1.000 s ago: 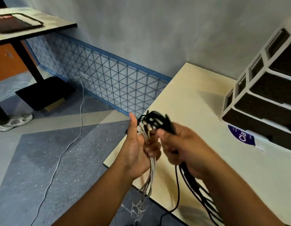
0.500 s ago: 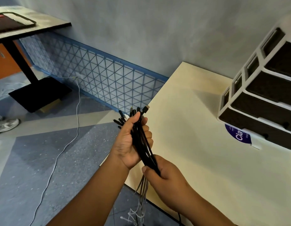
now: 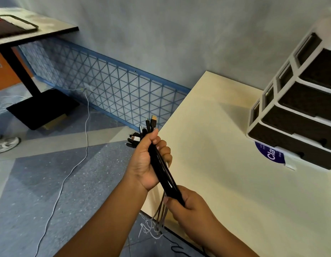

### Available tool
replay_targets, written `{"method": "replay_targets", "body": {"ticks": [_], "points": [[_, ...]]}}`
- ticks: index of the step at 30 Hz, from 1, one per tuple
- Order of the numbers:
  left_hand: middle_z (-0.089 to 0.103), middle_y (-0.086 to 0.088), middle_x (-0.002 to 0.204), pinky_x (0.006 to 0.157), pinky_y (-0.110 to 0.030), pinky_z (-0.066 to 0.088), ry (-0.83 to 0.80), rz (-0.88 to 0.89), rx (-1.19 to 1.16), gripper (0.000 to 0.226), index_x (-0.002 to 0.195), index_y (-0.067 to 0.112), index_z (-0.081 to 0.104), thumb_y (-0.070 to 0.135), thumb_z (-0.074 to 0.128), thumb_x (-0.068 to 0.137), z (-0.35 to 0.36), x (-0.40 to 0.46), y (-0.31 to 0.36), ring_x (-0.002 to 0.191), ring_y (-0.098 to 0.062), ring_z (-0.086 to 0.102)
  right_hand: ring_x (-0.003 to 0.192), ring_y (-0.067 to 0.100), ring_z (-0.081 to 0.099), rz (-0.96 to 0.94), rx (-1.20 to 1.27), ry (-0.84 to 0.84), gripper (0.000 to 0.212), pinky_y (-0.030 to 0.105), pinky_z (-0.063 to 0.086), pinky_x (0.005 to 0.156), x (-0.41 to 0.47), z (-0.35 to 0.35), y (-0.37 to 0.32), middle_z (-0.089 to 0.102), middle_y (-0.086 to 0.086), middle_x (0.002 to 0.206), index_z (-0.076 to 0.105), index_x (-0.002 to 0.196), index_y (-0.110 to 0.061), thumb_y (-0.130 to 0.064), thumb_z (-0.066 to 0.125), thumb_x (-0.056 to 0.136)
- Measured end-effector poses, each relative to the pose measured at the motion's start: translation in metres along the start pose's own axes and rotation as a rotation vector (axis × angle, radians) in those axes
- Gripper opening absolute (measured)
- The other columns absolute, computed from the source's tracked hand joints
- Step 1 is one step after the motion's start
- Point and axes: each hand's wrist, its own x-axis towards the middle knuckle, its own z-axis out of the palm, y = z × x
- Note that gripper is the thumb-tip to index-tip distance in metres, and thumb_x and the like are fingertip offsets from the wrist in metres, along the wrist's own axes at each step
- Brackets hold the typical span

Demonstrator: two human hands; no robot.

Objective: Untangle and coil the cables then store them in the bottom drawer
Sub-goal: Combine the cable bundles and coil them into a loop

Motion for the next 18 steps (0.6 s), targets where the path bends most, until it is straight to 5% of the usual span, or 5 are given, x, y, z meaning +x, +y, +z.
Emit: {"method": "replay_targets", "body": {"ticks": [5, 9, 11, 15, 18], "points": [[0.032, 0.006, 0.063, 0.047, -0.017, 0.030, -0.071, -0.004, 0.017, 0.034, 0.063, 0.022, 0.041, 0.033, 0.059, 0.089, 0.005, -0.005, 0.000, 0.052, -0.005, 0.030, 0.047, 0.003, 0.038, 0.011, 0.029, 0.018, 0.024, 0.026, 0.031, 0.055, 0.001, 0.004, 0.007, 0.044, -0.014, 0.049, 0.054, 0.072, -0.025, -0.024, 0.058, 0.095], [0.051, 0.003, 0.072, 0.059, -0.019, 0.047, -0.118, -0.036, 0.026, 0.035, 0.063, 0.020, 0.045, 0.035, 0.057, 0.092, 0.008, -0.008, 0.000, 0.073, -0.009, 0.058, 0.048, 0.005, 0.042, -0.003, 0.078, 0.072, 0.014, 0.025, 0.035, 0.055, -0.003, 0.006, 0.012, 0.048, -0.013, 0.049, 0.059, 0.073, -0.040, -0.037, 0.060, 0.087], [0.055, 0.003, 0.068, 0.069, -0.024, 0.056, -0.114, -0.058, 0.030, 0.035, 0.064, 0.019, 0.048, 0.036, 0.055, 0.094, 0.011, -0.010, 0.000, 0.081, -0.013, 0.067, 0.051, 0.007, 0.042, -0.017, 0.063, 0.140, 0.020, 0.028, 0.035, 0.055, -0.007, 0.008, 0.015, 0.047, -0.012, 0.053, 0.057, 0.077, -0.028, -0.047, 0.062, 0.079], [0.038, 0.009, 0.049, 0.043, -0.014, 0.042, -0.212, -0.148, 0.120, 0.026, 0.076, 0.021, 0.049, 0.042, 0.050, 0.092, 0.023, -0.015, -0.003, 0.043, 0.000, 0.043, 0.064, 0.001, 0.050, -0.056, 0.051, 0.278, 0.035, 0.019, 0.040, 0.058, -0.014, 0.011, 0.017, 0.056, -0.014, 0.078, 0.048, 0.091, -0.029, -0.047, 0.073, 0.075], [0.029, 0.009, 0.044, 0.036, -0.012, 0.024, -0.286, -0.190, 0.197, 0.031, 0.076, 0.020, 0.051, 0.045, 0.046, 0.093, 0.034, -0.020, -0.011, 0.034, -0.001, 0.028, 0.073, 0.000, 0.058, -0.035, 0.095, 0.215, 0.033, 0.019, 0.046, 0.063, -0.023, 0.010, 0.015, 0.060, -0.021, 0.088, 0.051, 0.103, -0.031, -0.038, 0.075, 0.081]]}}
